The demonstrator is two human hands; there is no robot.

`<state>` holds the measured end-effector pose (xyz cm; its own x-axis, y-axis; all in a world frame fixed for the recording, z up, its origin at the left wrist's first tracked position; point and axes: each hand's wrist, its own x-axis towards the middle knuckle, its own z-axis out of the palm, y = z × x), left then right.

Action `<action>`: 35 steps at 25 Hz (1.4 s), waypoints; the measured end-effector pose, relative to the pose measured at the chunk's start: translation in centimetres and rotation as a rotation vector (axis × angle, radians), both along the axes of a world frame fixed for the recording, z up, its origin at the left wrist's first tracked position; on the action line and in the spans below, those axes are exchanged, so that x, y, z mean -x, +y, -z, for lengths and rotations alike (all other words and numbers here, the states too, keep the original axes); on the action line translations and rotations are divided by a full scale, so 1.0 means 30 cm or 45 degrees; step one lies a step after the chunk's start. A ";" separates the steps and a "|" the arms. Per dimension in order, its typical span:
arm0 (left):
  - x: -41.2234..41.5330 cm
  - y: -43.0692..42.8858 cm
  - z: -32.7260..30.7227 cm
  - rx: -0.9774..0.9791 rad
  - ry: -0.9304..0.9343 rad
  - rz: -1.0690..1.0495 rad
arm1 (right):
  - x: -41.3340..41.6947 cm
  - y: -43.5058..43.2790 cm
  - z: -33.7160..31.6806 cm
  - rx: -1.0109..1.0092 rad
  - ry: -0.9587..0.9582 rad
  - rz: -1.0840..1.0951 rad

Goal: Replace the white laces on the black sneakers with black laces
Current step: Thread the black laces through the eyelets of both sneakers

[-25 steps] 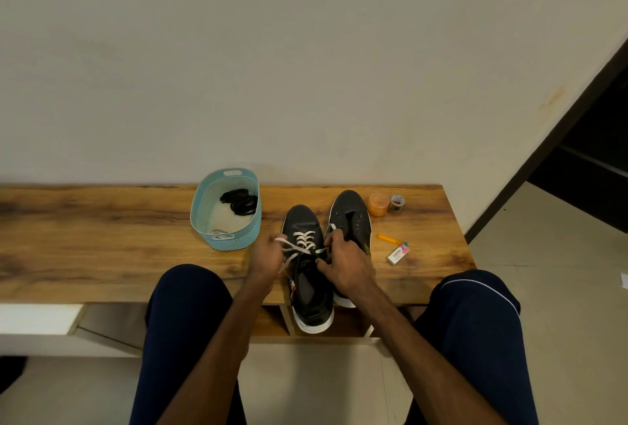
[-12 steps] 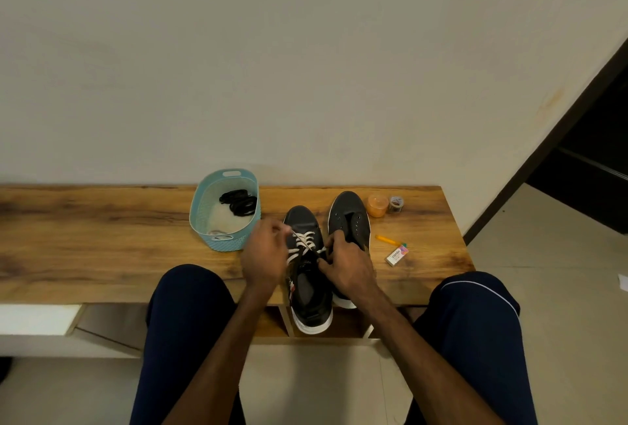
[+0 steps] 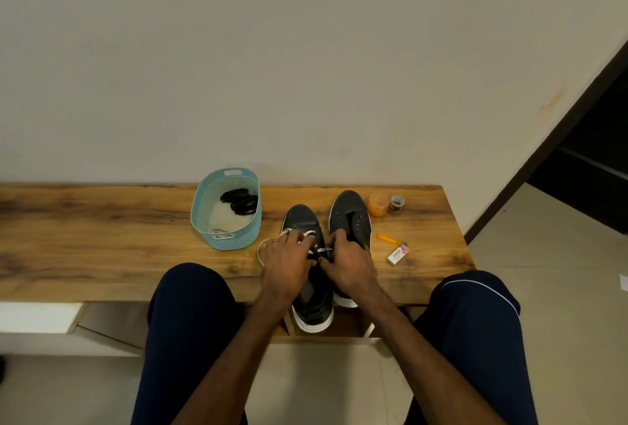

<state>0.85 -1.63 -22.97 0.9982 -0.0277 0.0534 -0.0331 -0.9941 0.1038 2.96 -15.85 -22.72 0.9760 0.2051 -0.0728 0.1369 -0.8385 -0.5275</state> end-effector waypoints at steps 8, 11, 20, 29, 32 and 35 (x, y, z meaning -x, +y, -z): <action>0.013 0.045 -0.066 0.349 -0.229 -0.351 | -0.004 -0.005 0.003 -0.025 0.016 -0.004; 0.019 0.146 -0.097 0.525 -0.312 -0.684 | -0.007 -0.002 0.009 -0.004 0.016 -0.021; 0.069 0.066 -0.021 0.372 0.267 -0.469 | -0.018 0.082 0.051 0.286 -0.250 -0.330; 0.062 0.031 0.029 0.632 0.305 -0.591 | -0.073 0.052 -0.005 -0.929 0.503 0.042; 0.064 0.026 0.031 0.703 0.306 -0.605 | -0.094 0.009 -0.015 -0.730 0.230 0.044; 0.073 0.014 0.037 0.697 0.282 -0.580 | -0.077 0.024 0.005 -0.139 0.007 -0.298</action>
<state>-1.34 -1.20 -24.07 0.8934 0.3644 -0.2630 0.4492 -0.7083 0.5445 5.27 -15.13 -22.87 0.9005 0.4327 -0.0433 0.3174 -0.7222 -0.6145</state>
